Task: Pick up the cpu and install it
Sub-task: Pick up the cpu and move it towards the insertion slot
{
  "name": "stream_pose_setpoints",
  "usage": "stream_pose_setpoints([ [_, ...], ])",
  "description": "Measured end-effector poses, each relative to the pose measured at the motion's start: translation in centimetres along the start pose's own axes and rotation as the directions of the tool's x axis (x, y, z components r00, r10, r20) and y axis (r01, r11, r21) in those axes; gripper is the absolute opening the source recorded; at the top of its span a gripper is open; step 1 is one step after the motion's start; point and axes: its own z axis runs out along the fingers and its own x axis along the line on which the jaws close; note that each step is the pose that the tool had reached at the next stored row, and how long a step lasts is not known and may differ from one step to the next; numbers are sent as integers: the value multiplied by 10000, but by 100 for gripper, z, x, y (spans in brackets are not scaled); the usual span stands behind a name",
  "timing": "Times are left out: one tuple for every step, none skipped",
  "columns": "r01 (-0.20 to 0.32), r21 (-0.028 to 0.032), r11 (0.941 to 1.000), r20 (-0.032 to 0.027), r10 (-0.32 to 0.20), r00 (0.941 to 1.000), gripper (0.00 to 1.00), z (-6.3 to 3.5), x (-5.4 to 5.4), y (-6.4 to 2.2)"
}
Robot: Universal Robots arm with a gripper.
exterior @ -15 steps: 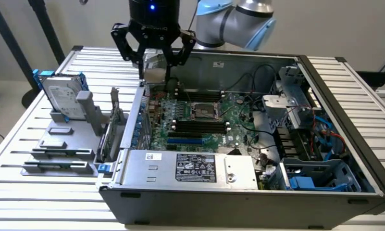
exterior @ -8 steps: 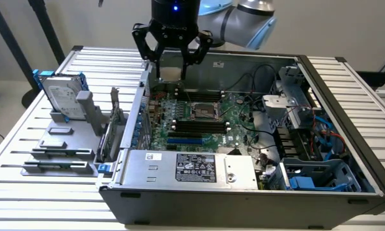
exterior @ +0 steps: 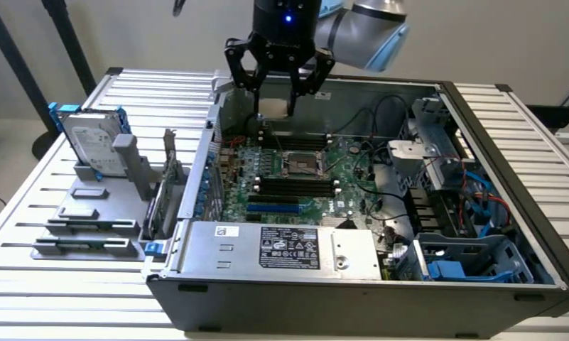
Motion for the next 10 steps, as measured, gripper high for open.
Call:
stream_pose_setpoints([
  [0, 1, 10000, -1, 0, 10000, 55, 17, -37, 23],
  [0, 1, 10000, -1, 0, 10000, 55, 34, -77, 45],
  [1, 1, 10000, -1, -1, 10000, 55, 51, -116, 62],
  [0, 0, 10000, -2, 0, 10000, 55, 67, -154, 75],
  [0, 1, 10000, -3, 0, 10000, 55, 83, -191, 87],
  [-1, 2, 10000, -4, 1, 10000, 55, 99, -226, 97],
  [-3, 1, 10000, -4, 3, 10000, 55, 115, -260, 107],
  [-4, 1, 10000, -5, 4, 10000, 55, 131, -293, 116],
  [-7, 0, 10000, -7, 7, 10000, 55, 149, -326, 125],
  [-10, 0, 10000, -10, 10, 10000, 55, 165, -357, 134],
])
